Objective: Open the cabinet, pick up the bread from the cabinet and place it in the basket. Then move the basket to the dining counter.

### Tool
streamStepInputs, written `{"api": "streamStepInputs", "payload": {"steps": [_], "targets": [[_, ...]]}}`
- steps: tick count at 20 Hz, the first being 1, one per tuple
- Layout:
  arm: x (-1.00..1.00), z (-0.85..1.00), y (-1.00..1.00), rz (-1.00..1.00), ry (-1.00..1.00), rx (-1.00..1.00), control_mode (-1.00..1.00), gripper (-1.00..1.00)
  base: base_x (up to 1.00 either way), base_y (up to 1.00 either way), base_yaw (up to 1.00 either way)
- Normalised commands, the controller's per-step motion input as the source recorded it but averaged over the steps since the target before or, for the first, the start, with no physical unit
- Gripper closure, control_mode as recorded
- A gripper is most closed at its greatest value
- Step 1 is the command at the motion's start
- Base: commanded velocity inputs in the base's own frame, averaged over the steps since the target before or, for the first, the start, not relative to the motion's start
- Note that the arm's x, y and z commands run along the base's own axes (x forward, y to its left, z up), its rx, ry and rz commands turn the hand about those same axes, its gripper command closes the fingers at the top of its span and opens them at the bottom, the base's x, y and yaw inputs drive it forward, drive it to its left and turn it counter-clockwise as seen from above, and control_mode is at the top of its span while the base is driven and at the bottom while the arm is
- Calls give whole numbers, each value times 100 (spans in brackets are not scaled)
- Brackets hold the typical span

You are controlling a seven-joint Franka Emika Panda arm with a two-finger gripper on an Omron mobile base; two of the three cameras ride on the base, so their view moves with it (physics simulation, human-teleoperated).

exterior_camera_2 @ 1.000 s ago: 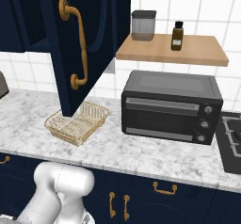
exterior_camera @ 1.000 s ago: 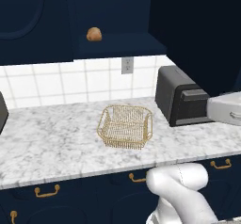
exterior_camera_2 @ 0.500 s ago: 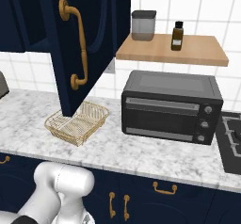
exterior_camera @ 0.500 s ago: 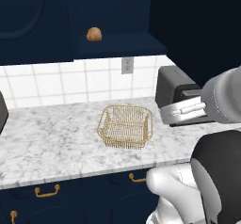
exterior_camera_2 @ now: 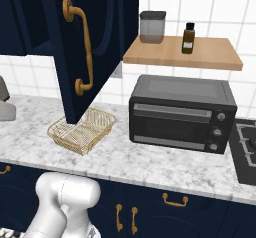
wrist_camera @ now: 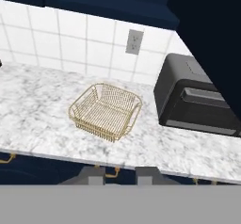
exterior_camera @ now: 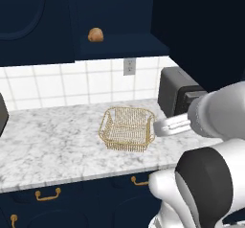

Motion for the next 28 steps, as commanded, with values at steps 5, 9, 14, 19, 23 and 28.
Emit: {"api": "streamStepInputs", "payload": {"steps": [5, 9, 14, 19, 23, 28], "targets": [[0, -10, -19, -1, 0, 0, -100, -100, 0, 0, 0], [3, -23, -21, 0, 1, 0, -100, -100, 0, 0, 0], [6, -39, -3, 0, 1, 0, -100, -100, 0, 0, 0], [0, -7, 0, 0, 0, 0, 100, -100, -12, 25, 2], [0, 0, 0, 0, 0, 0, 100, -100, -10, 100, 15], [0, 0, 0, 0, 0, 0, 100, -100, 54, 15, 4]]}}
